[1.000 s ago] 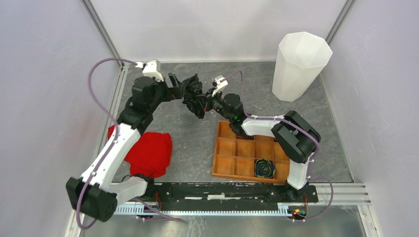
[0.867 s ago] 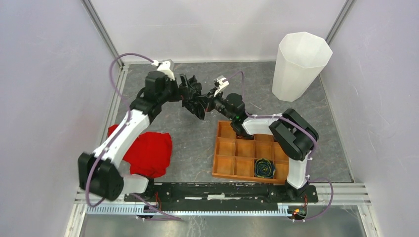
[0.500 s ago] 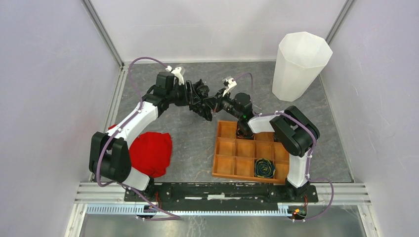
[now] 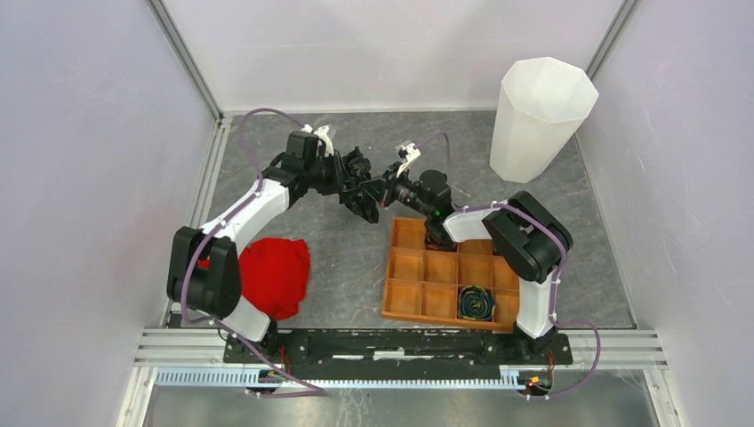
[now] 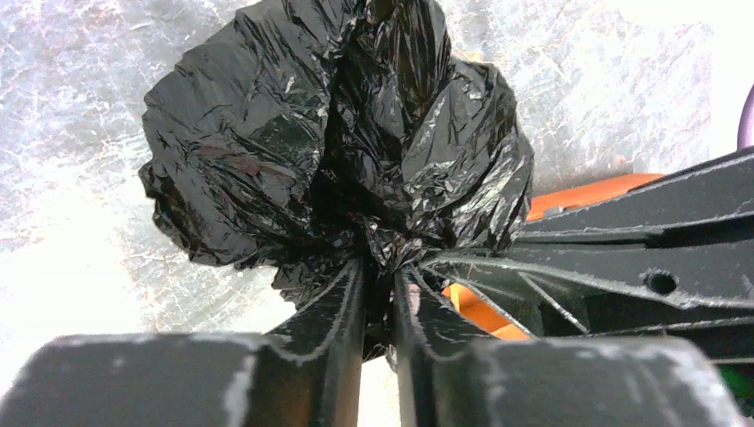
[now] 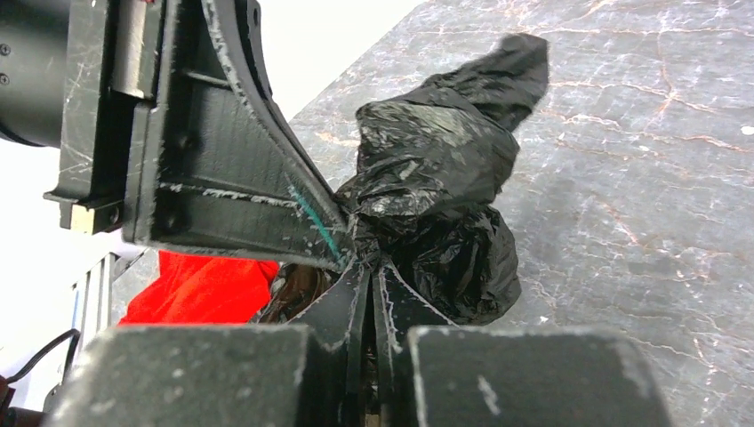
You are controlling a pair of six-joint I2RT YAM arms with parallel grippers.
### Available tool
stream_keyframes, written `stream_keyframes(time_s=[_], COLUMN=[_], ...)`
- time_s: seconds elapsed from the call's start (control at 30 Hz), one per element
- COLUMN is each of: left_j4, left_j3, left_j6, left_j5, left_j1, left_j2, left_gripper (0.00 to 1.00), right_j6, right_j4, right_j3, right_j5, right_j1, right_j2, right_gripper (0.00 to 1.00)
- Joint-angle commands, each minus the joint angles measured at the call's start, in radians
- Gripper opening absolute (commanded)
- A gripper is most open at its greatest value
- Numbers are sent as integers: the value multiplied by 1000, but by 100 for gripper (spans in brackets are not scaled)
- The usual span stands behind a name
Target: Put the trash bags into the trash bin
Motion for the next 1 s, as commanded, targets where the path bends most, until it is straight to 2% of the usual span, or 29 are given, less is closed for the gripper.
stream_keyframes(time_s=[0.0, 0.07, 0.1, 0.27, 0.43, 0.5, 0.6, 0.73, 0.87, 0.97], left_j4=[-41, -46, -43, 59, 158, 173, 165, 230, 292, 352], left_j3=[62, 62, 59, -4, -76, -95, -88, -109, -117, -128], left_j6=[-17, -6, 2, 36, 70, 78, 79, 59, 32, 6], left_j5=[-52, -76, -80, -62, -111, -136, -131, -8, 154, 242], left_j1=[4, 13, 16, 19, 19, 19, 18, 18, 18, 18], left_j2=[-16, -43, -62, -198, -355, -388, -386, -380, -357, -342], left_gripper=[14, 3, 2, 2, 2, 2, 2, 2, 2, 2], right_j6=[-24, -56, -74, -81, -84, -106, -135, -107, 2, 21], right_j4=[26, -25, -46, -78, -55, -25, 32, 118, 263, 254], right_j3=[-11, -18, -18, -41, -82, -98, -108, -108, -76, -43], right_j5=[11, 59, 78, 111, 90, 63, 0, -54, -148, -158], right_j1=[12, 9, 7, -27, -70, -73, -65, -61, -49, -27], right_j2=[-13, -32, -43, -68, -105, -124, -137, -108, -31, -3], right_gripper=[9, 17, 24, 50, 64, 71, 88, 92, 94, 93])
